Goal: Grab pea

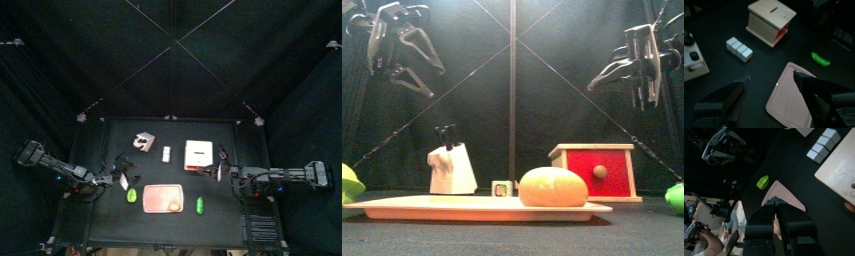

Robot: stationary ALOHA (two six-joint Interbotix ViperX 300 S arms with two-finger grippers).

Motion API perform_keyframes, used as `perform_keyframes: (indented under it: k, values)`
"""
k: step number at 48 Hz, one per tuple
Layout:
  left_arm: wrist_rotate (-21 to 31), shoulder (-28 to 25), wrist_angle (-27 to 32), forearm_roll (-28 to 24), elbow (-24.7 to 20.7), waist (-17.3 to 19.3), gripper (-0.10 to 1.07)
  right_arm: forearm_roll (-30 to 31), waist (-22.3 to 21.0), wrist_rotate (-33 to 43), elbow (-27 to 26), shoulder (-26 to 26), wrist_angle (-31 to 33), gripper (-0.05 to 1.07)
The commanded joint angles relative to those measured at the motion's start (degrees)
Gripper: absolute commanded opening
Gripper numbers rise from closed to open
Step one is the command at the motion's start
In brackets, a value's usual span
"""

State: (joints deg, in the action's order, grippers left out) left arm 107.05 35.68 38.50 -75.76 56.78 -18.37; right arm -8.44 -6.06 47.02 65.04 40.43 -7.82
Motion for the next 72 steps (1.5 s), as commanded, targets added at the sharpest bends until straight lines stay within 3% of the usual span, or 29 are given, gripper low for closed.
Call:
perform_keyframes:
  k: [1,7,20,31,48,59,72]
  values:
    - [-0.2,0.1,-1.4,-5.1,-0.3,1.4,1.01,-1.3,1.2,1.9,-5.2,-1.8,6.6,0.02]
    - [-0.2,0.2,-1.8,-11.3,0.3,2.7,1.01,-3.6,3.2,6.0,-11.2,-5.0,14.2,0.02]
    - [-0.4,2.1,-2.6,-20.6,1.1,3.3,1.01,-3.3,6.0,12.4,-21.7,-9.0,23.7,0.02]
    - [0.1,2.4,-3.1,-18.5,1.8,3.0,1.01,-1.0,9.3,21.5,-25.3,-11.8,34.3,0.04]
    - [0.2,2.4,-3.2,-13.6,2.3,2.8,1.01,8.8,20.6,43.3,-27.3,-14.4,54.5,0.04]
    - [0.2,2.4,-3.3,-10.4,3.0,2.7,1.01,12.0,27.2,54.8,-24.0,-14.3,55.1,0.06]
    - [0.2,2.3,-3.3,-8.8,3.1,2.8,1.01,16.0,29.4,60.7,-20.2,-16.8,52.3,0.22]
